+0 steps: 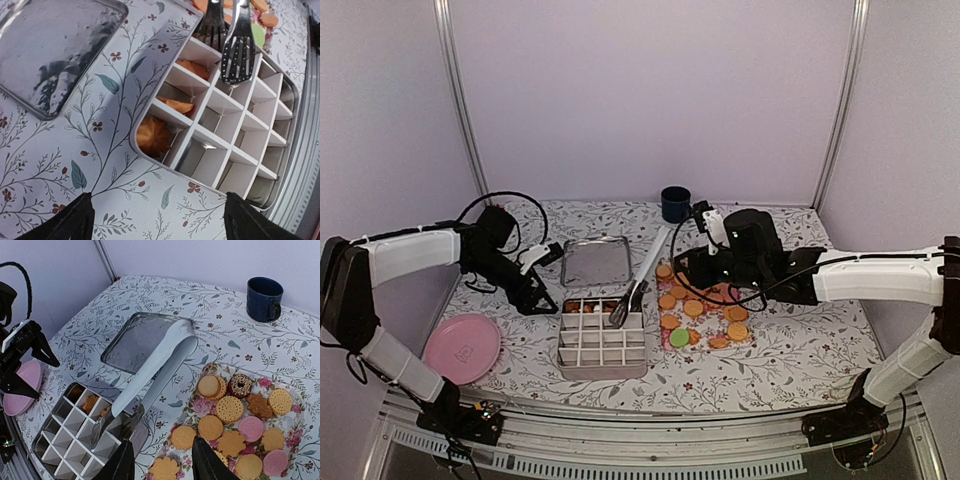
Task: Pack the cookies
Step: Pick up the clamp from the packing box.
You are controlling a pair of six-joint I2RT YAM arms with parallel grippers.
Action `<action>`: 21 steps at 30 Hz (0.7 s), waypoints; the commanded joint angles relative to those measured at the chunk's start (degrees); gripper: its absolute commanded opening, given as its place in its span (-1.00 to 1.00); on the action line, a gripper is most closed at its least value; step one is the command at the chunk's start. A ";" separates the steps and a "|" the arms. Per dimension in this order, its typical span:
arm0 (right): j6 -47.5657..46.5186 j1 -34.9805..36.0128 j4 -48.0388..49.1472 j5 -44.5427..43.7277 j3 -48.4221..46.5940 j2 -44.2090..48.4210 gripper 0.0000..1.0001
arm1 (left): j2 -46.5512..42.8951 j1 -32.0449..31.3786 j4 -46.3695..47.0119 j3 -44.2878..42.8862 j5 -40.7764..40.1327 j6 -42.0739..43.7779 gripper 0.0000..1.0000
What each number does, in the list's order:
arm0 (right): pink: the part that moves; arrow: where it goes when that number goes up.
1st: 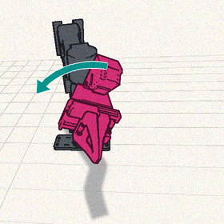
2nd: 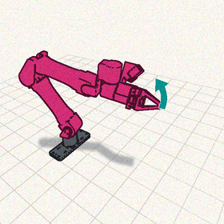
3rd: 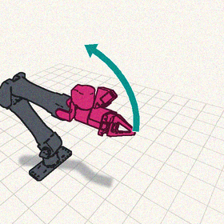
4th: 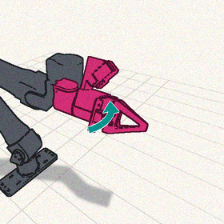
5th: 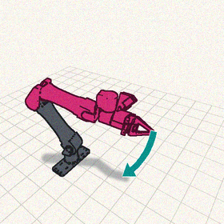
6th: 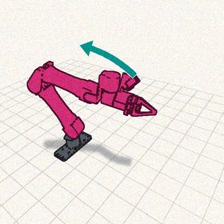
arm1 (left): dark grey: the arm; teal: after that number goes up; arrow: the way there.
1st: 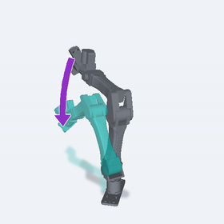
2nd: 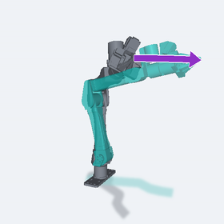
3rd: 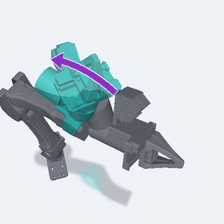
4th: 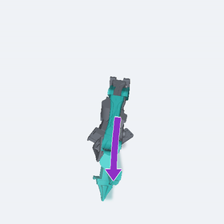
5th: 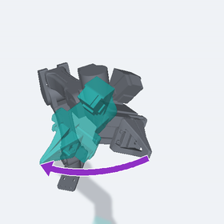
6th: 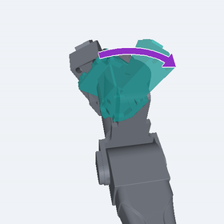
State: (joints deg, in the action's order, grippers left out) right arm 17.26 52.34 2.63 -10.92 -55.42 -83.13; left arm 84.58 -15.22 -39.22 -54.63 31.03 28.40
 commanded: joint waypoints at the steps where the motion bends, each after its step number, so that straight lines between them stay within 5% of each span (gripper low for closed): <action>1: 1.90 -1.52 8.13 9.06 1.57 -5.13 -0.15 | -0.51 -6.93 2.34 0.30 -4.50 0.07 0.81; 10: 4.76 -5.73 22.43 21.67 1.10 -14.54 -0.13 | 3.62 -17.27 3.68 0.32 -9.30 -0.01 0.81; 21: 6.63 -7.16 30.03 19.57 -2.14 -21.43 -0.31 | 4.06 -24.66 5.99 3.48 -17.43 3.48 0.82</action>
State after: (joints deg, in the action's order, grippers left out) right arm 22.44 45.82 26.22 7.53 -55.96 -103.02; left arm 87.88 -37.06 -34.46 -52.21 16.71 30.35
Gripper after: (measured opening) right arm 0.347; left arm 0.909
